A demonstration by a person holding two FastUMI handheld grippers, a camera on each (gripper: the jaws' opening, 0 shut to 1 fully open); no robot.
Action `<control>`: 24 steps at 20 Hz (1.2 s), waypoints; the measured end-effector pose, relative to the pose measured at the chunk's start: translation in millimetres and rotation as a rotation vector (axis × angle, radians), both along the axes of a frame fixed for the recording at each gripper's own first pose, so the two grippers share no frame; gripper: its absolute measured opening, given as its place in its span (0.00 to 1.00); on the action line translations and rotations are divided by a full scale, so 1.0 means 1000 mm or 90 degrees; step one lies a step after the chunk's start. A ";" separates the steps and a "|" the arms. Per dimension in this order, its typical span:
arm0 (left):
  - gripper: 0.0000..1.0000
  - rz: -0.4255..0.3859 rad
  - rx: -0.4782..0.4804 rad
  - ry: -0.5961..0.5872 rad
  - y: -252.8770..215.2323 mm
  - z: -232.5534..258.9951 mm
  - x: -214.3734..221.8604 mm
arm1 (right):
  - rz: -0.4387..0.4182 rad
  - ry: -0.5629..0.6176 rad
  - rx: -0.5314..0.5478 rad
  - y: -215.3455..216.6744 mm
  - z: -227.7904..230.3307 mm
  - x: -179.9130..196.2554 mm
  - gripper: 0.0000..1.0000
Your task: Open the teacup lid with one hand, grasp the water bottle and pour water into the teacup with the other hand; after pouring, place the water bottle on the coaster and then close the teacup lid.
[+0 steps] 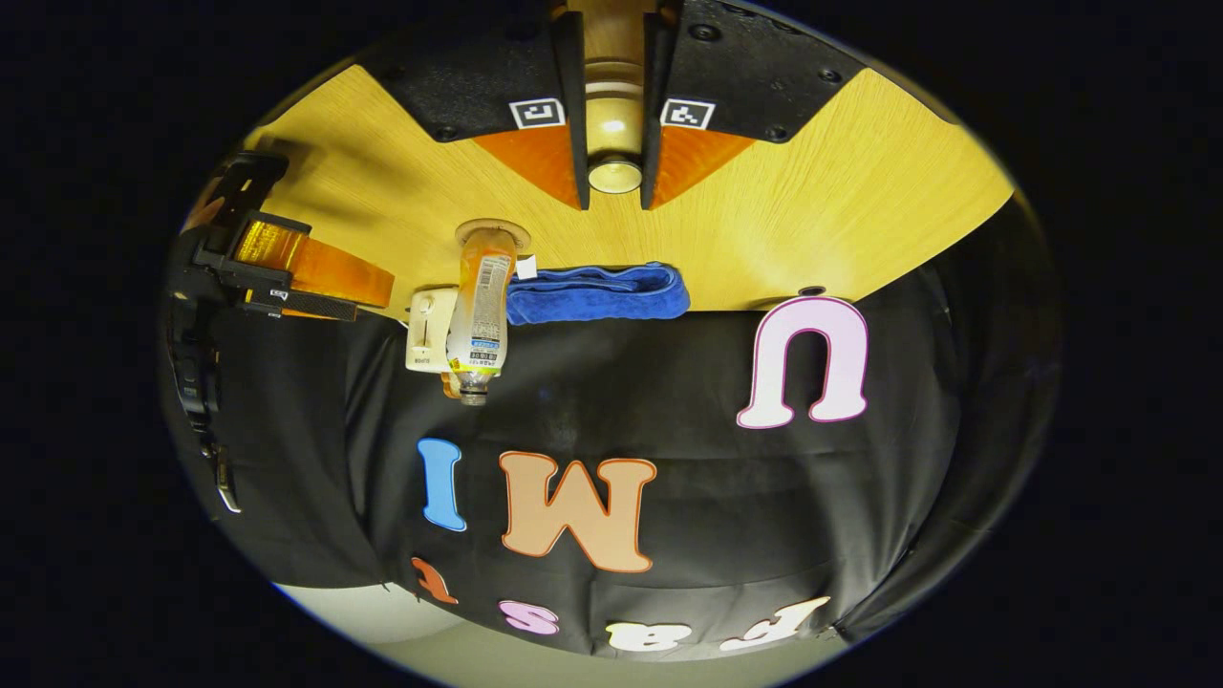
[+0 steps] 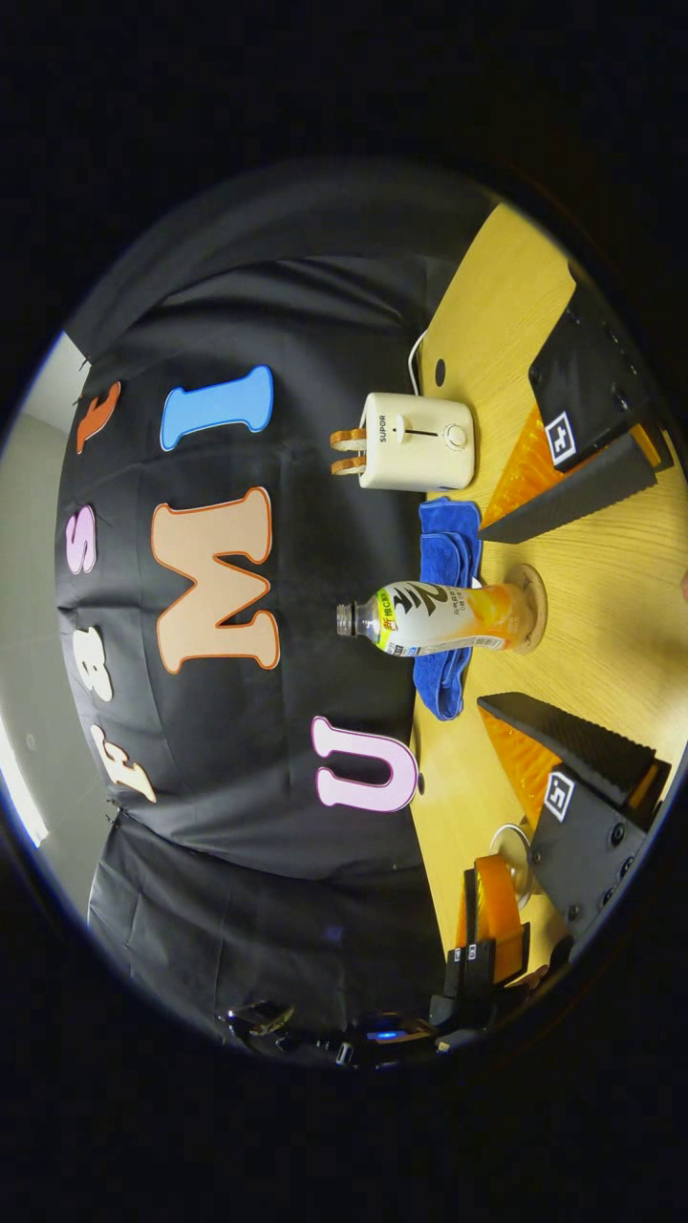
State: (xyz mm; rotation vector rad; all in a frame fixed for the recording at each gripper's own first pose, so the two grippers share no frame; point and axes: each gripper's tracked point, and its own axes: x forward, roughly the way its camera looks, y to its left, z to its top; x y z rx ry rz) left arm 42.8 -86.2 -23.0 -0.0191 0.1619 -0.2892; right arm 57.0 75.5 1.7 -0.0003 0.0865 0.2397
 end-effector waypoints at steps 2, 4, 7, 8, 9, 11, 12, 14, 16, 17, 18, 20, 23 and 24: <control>0.22 0.000 0.006 -0.002 -0.001 -0.001 -0.001 | 0.002 0.004 0.001 0.002 -0.002 -0.001 0.94; 0.22 0.001 0.007 -0.001 -0.001 -0.002 -0.002 | 0.002 0.006 0.004 0.001 -0.003 -0.002 0.99; 0.25 0.008 0.004 -0.002 0.001 -0.002 -0.002 | 0.002 0.004 0.006 0.001 -0.002 -0.005 0.99; 0.27 0.011 0.006 -0.001 0.002 -0.003 -0.002 | 0.002 0.003 0.006 0.002 -0.001 -0.006 0.99; 0.29 0.012 0.006 -0.001 0.003 -0.002 -0.003 | 0.003 0.002 0.007 0.003 0.000 -0.007 0.99; 0.34 0.022 0.007 -0.012 0.005 0.003 -0.003 | 0.002 -0.003 0.011 0.002 0.003 -0.010 0.99; 0.45 0.028 0.006 -0.021 0.007 0.007 -0.003 | 0.001 -0.007 0.014 0.003 0.006 -0.012 0.99; 0.69 0.045 0.009 -0.037 0.013 0.014 -0.005 | -0.005 -0.015 0.020 0.002 0.010 -0.017 0.96; 0.82 0.074 0.010 -0.053 0.024 0.019 -0.007 | -0.016 -0.023 0.031 0.000 0.012 -0.024 0.94; 0.85 0.089 0.006 -0.061 0.028 0.022 -0.008 | -0.023 -0.026 0.035 -0.001 0.013 -0.027 0.99; 0.87 0.103 -0.003 -0.068 0.031 0.024 -0.010 | -0.032 -0.030 0.037 -0.003 0.012 -0.031 0.99; 0.87 0.120 -0.021 -0.072 0.036 0.023 -0.016 | -0.053 -0.039 0.034 -0.009 0.011 -0.038 0.98; 0.87 0.130 -0.030 -0.066 0.039 0.018 -0.022 | -0.077 -0.042 0.032 -0.013 0.008 -0.047 1.00; 0.87 0.131 -0.032 -0.065 0.039 0.017 -0.024 | -0.081 -0.040 0.034 -0.014 0.006 -0.050 0.98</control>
